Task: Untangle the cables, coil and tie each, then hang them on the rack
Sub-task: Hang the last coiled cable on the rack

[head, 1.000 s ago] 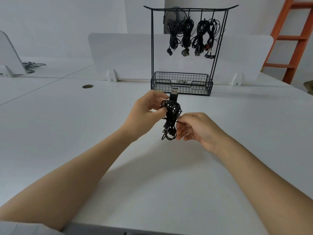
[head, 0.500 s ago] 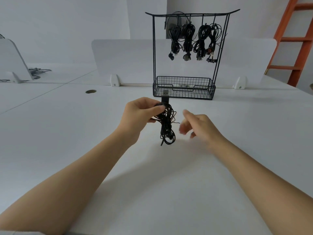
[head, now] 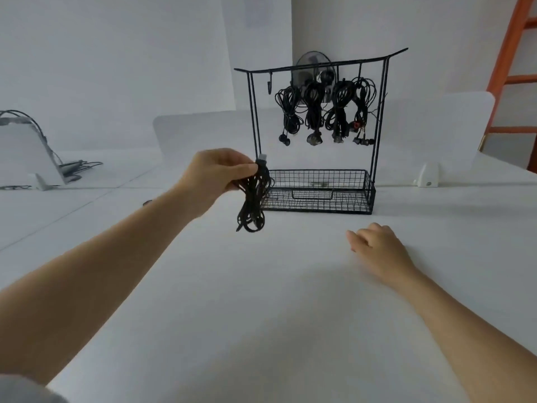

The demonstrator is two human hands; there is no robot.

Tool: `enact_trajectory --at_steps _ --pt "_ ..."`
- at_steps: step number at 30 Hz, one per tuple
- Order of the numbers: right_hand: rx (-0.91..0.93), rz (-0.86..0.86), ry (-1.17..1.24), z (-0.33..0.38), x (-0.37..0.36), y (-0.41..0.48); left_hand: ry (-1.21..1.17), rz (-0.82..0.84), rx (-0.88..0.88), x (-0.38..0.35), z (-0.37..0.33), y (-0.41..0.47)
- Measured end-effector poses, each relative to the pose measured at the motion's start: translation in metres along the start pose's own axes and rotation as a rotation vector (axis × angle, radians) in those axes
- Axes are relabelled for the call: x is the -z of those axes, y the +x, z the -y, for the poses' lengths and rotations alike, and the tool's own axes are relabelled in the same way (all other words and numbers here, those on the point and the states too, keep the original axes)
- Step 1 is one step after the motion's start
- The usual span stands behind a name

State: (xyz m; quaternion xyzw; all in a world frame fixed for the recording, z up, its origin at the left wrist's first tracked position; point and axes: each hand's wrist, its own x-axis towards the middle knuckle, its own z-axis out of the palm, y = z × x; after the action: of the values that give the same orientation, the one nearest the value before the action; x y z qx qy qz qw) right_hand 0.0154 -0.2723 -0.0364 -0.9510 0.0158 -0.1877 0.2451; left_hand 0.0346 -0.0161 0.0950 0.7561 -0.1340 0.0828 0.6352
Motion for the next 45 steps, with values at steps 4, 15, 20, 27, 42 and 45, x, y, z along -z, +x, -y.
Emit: enact_trajectory --at_steps 4,15,20,27,42,45 --pt "0.032 0.013 0.015 -0.003 -0.002 0.002 0.052 -0.024 -0.025 -0.011 -0.038 0.059" --pt "0.026 0.009 0.064 -0.01 -0.003 0.005 0.21 -0.084 -0.178 -0.039 -0.073 0.155" --pt "0.033 0.023 0.067 -0.008 -0.003 0.003 0.241 -0.244 -0.176 -0.037 -0.07 0.17" --pt "0.005 -0.001 0.124 -0.009 -0.005 0.004 0.197 -0.322 -0.135 -0.037 -0.063 0.183" --pt "-0.014 -0.007 0.188 -0.01 -0.007 0.006 -0.01 -0.327 -0.058 -0.04 -0.058 0.188" --pt "-0.014 -0.019 0.205 -0.011 -0.007 0.006 -0.116 -0.344 -0.058 -0.039 -0.057 0.188"
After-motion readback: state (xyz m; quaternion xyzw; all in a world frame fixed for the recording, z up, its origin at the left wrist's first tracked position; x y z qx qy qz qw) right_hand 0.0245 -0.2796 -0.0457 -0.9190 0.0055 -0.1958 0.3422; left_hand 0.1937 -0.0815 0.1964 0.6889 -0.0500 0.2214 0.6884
